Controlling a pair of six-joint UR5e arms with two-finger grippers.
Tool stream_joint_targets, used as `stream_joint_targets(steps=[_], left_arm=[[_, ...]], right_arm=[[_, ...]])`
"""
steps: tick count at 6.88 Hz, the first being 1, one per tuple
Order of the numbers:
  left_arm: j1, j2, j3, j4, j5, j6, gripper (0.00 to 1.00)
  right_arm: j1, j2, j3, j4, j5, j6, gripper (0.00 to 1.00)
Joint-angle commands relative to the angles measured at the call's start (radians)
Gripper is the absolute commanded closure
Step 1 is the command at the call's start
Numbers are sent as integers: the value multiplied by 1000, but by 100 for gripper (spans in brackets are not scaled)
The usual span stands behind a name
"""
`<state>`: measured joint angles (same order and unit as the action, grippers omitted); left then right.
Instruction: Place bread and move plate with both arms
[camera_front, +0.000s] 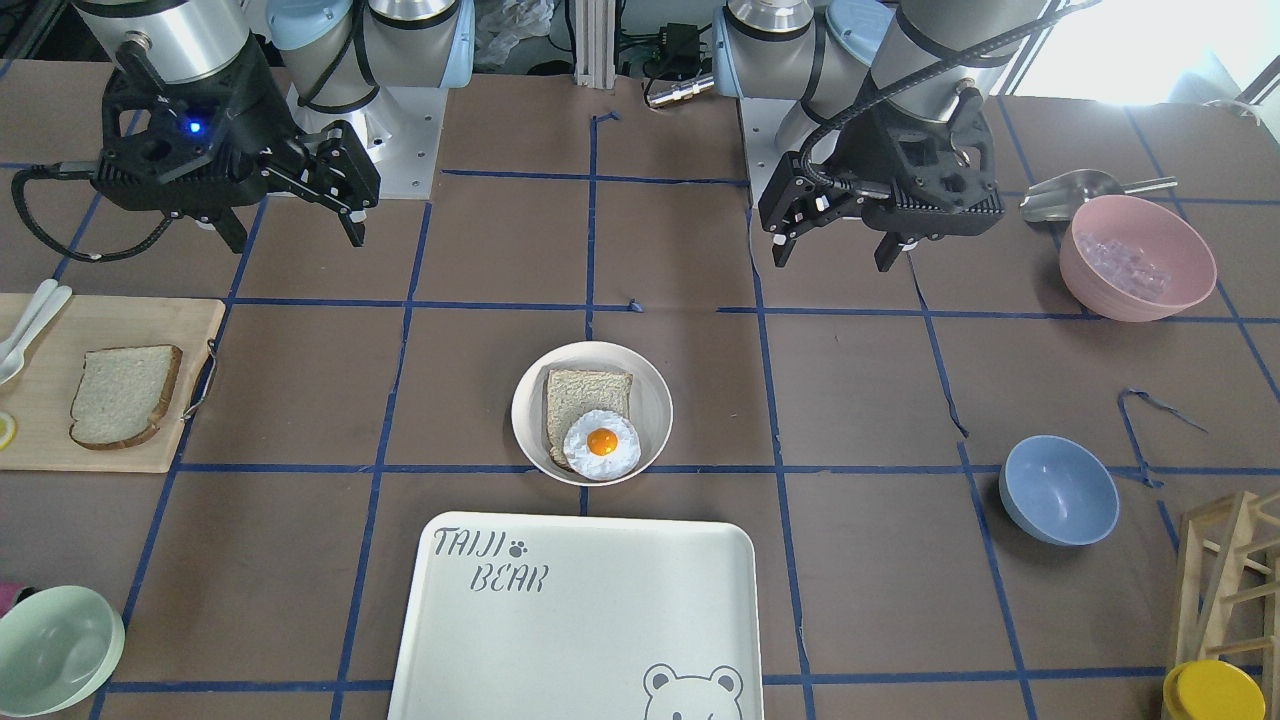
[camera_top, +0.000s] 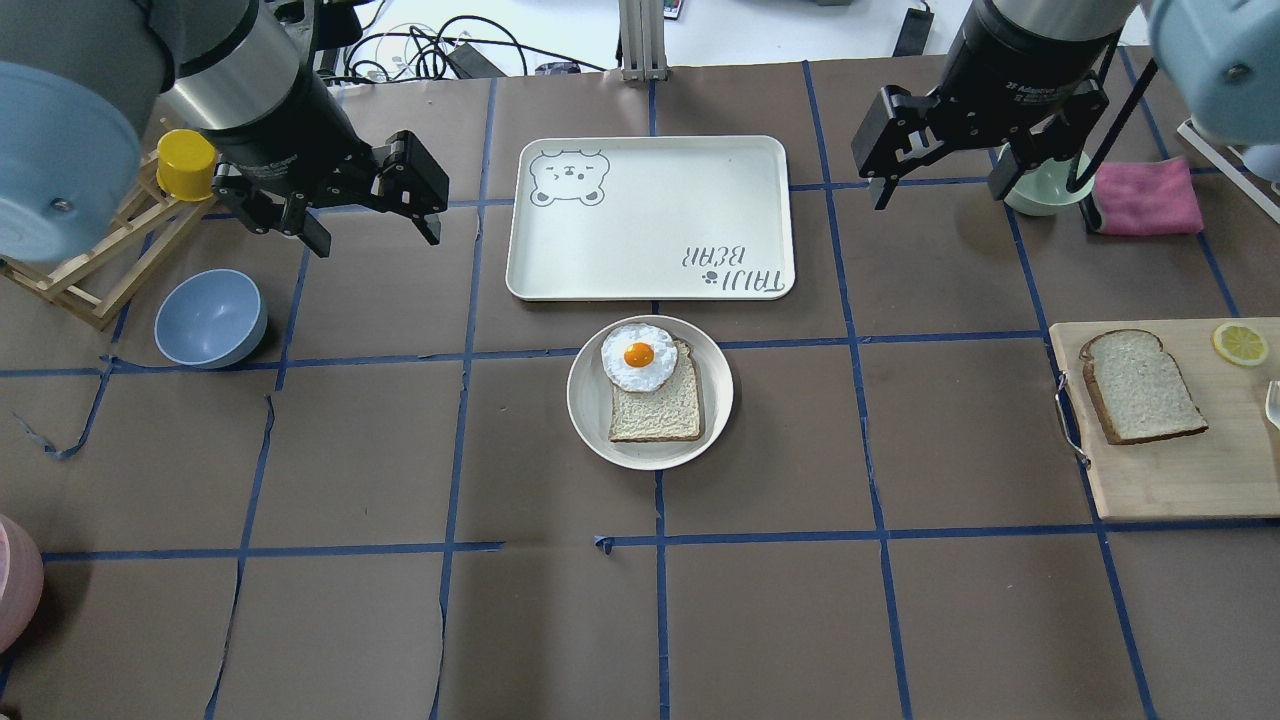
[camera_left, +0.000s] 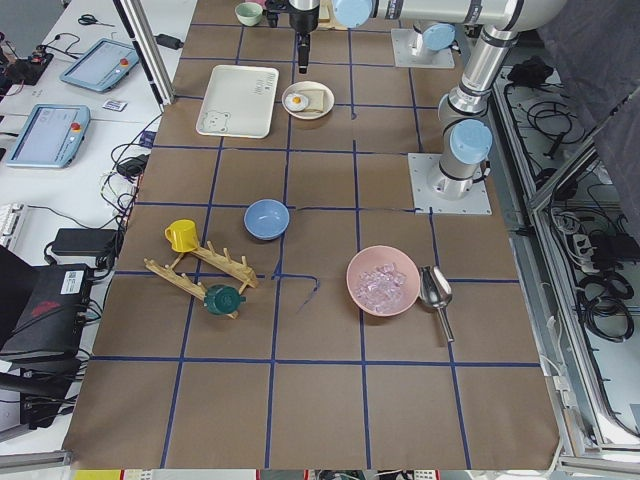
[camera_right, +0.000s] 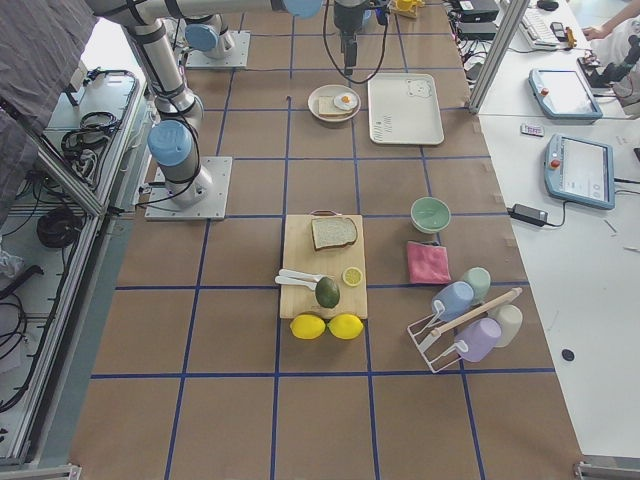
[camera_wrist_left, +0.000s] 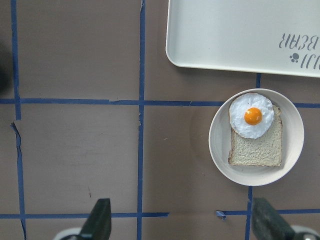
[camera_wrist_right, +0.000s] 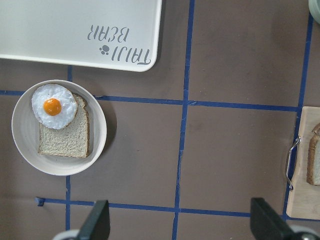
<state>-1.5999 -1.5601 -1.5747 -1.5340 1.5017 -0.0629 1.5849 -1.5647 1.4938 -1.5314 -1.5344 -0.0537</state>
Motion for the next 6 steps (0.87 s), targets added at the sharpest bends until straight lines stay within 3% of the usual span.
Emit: stream_joint_targets(steps=[1,6], left_arm=[[0,0,1,0,0,0,0],[0,0,1,0,0,0,0]], right_arm=[[-2,0,0,1,0,0,0],[-5,2,0,2,-1,-9,0]])
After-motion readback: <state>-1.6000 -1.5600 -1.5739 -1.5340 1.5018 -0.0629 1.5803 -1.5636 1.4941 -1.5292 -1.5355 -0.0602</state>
